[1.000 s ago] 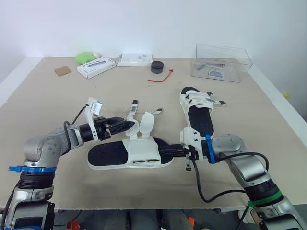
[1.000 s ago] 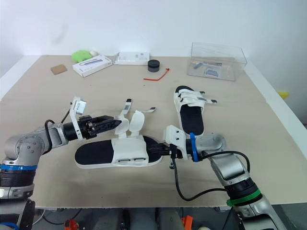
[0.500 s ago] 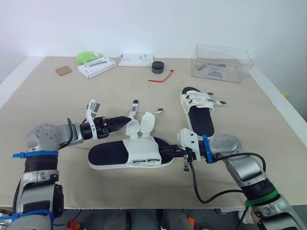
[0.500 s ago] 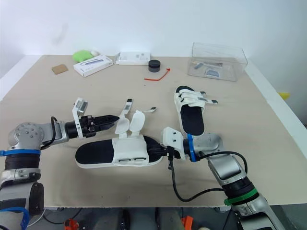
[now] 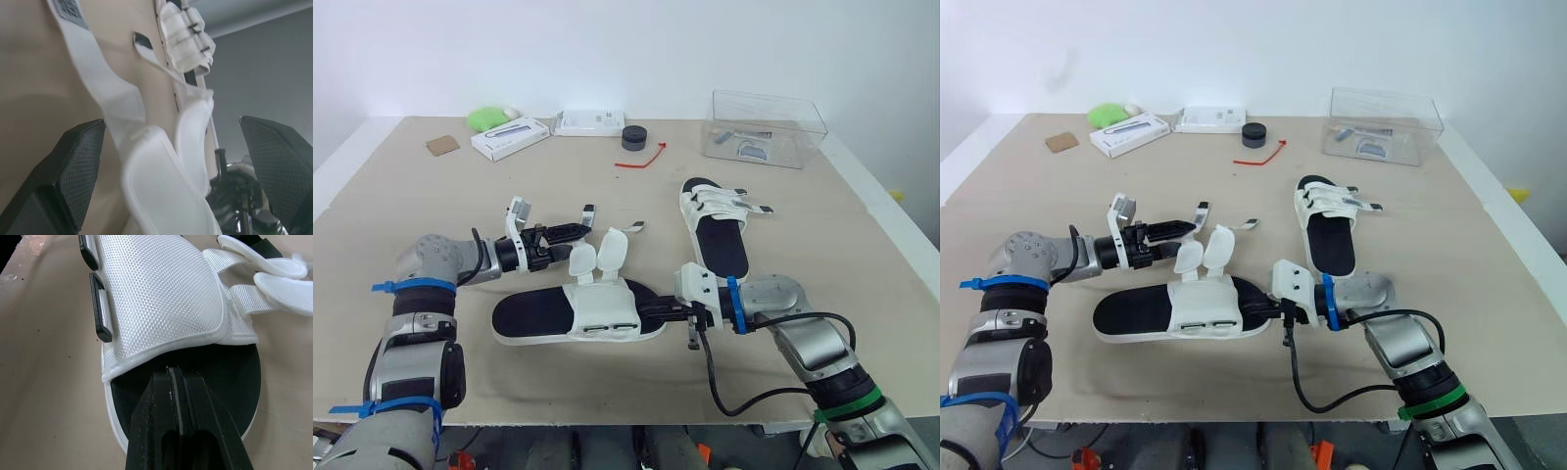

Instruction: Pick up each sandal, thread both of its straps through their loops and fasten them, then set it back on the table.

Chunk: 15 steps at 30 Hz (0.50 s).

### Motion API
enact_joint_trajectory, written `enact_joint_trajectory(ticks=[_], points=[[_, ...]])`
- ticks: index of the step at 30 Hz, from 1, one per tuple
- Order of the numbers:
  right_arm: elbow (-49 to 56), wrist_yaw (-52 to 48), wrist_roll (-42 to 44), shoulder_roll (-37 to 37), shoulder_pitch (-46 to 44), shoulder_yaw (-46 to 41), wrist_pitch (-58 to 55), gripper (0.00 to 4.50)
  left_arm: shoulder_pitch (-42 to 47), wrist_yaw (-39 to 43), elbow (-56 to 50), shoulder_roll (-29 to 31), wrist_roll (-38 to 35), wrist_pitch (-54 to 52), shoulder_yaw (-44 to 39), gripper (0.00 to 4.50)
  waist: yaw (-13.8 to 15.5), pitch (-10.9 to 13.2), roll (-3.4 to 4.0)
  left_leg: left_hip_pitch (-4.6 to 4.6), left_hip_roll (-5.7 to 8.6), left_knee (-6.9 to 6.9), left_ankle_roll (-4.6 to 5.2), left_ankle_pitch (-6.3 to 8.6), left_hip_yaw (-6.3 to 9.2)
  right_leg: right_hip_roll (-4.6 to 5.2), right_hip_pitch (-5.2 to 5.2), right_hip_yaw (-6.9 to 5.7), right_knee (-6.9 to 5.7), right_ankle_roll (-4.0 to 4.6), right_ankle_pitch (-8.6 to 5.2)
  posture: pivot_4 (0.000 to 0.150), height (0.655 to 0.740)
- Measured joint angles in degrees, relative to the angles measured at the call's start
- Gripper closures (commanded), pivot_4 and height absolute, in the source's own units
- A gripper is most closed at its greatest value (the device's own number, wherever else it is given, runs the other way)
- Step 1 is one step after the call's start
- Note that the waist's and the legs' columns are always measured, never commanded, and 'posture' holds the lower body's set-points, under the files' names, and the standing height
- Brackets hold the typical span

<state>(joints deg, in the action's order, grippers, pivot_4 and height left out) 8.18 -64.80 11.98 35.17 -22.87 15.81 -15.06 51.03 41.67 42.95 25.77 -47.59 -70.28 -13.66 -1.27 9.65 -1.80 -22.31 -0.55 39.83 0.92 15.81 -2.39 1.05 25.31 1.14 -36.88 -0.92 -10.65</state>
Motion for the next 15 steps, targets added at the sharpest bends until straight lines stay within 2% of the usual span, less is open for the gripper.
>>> enact_joint_trajectory(ticks=[15], points=[[0.50,0.60,-0.49,0.29,0.26,-0.02,0.03,4.47,7.66,11.10,10.95,-2.98,7.96,4.41,2.45,0.00,0.04,0.03,-0.04,-0.04,0.04,0.01,0.01,0.00,0.04,0.02,0.01,-0.02,0.00,-0.04,-0.02,0.150,0.7400]])
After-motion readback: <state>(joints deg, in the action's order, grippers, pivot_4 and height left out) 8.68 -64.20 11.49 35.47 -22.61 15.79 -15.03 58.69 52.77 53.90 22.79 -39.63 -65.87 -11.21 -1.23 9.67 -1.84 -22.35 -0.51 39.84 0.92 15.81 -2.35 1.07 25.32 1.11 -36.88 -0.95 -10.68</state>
